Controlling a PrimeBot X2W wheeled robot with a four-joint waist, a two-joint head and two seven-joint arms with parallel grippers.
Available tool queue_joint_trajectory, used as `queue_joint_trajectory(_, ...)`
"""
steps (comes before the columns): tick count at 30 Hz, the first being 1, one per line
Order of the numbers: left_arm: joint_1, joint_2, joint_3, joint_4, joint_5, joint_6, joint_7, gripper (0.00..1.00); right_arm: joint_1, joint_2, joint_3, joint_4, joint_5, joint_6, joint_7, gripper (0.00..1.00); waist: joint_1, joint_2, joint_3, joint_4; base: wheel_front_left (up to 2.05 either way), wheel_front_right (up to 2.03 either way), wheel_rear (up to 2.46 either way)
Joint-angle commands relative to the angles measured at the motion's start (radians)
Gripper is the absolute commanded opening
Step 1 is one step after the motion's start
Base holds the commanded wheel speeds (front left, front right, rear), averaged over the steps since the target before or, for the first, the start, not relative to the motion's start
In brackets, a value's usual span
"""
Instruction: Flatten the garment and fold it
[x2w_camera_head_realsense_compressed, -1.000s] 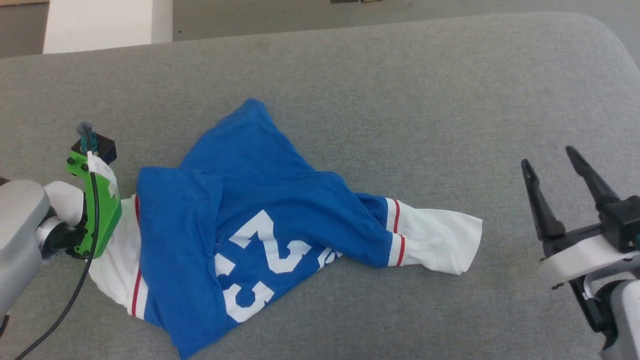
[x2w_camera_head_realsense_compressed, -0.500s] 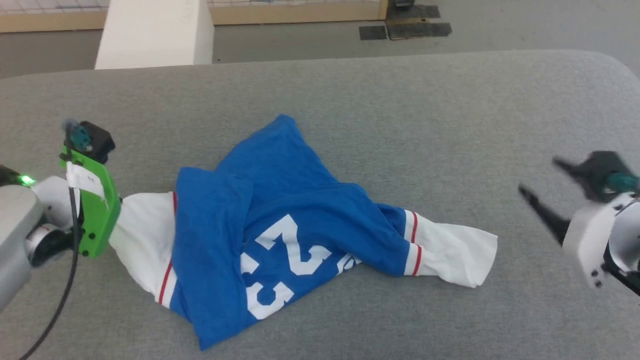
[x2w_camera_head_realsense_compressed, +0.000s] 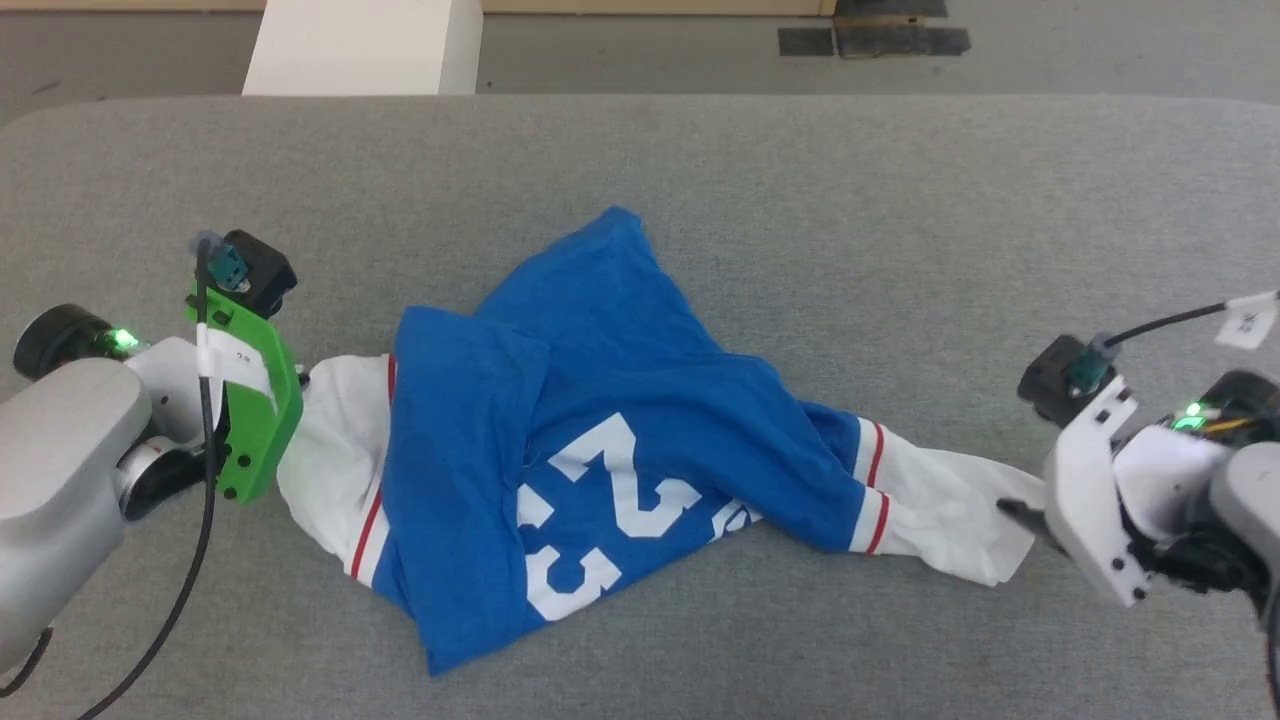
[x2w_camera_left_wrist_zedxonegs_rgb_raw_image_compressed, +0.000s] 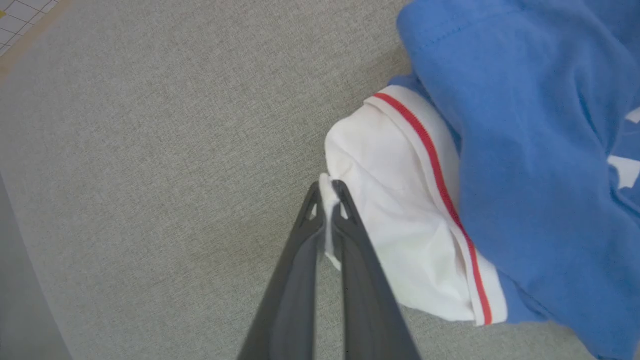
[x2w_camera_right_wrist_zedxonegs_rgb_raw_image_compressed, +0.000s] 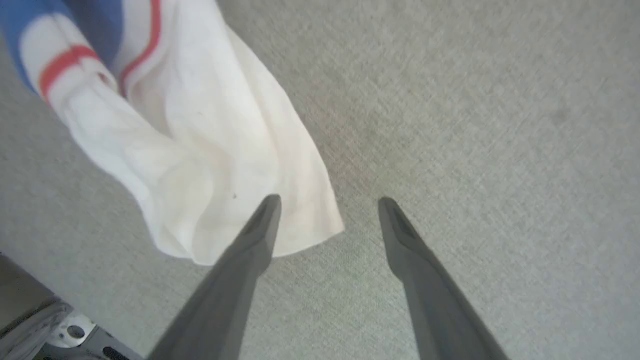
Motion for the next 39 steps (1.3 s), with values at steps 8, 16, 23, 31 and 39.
queue_joint_trajectory(8, -0.033, -0.020, -0.006, 0.014, 0.018, -0.002, -0.024, 0.00, -0.023, 0.102, 0.162, 0.192, 0.067, -0.002, -0.108, 1.00, 0.0000, 0.0000, 0.054, 0.038, 0.00, 0.00, 0.00)
queue_joint_trajectory(16, 0.020, -0.006, -0.006, 0.035, -0.004, -0.002, -0.102, 0.00, -0.062, 0.085, 0.240, 0.218, 0.106, -0.002, -0.290, 0.00, 0.0000, 0.0000, 0.027, 0.023, 0.00, 0.00, 0.00)
queue_joint_trajectory(23, 0.093, 0.027, 0.016, 0.032, -0.010, 0.008, -0.247, 0.00, -0.066, 0.032, 0.173, 0.205, 0.105, -0.002, -0.535, 0.00, 0.0000, 0.0000, -0.043, 0.003, 0.00, 0.00, 0.00)
queue_joint_trajectory(31, 0.026, 0.038, 0.057, -0.020, 0.066, 0.046, -0.372, 0.00, -0.112, 0.015, 0.049, 0.146, 0.084, -0.002, -0.681, 0.00, 0.0000, 0.0000, -0.119, -0.012, 0.00, 0.00, 0.00)
queue_joint_trajectory(39, -0.120, -0.002, 0.124, -0.030, 0.136, 0.098, -0.465, 0.00, -0.234, 0.027, -0.101, 0.173, 0.015, -0.002, -0.730, 0.00, 0.0000, 0.0000, -0.134, -0.028, 0.00, 0.00, 0.00)
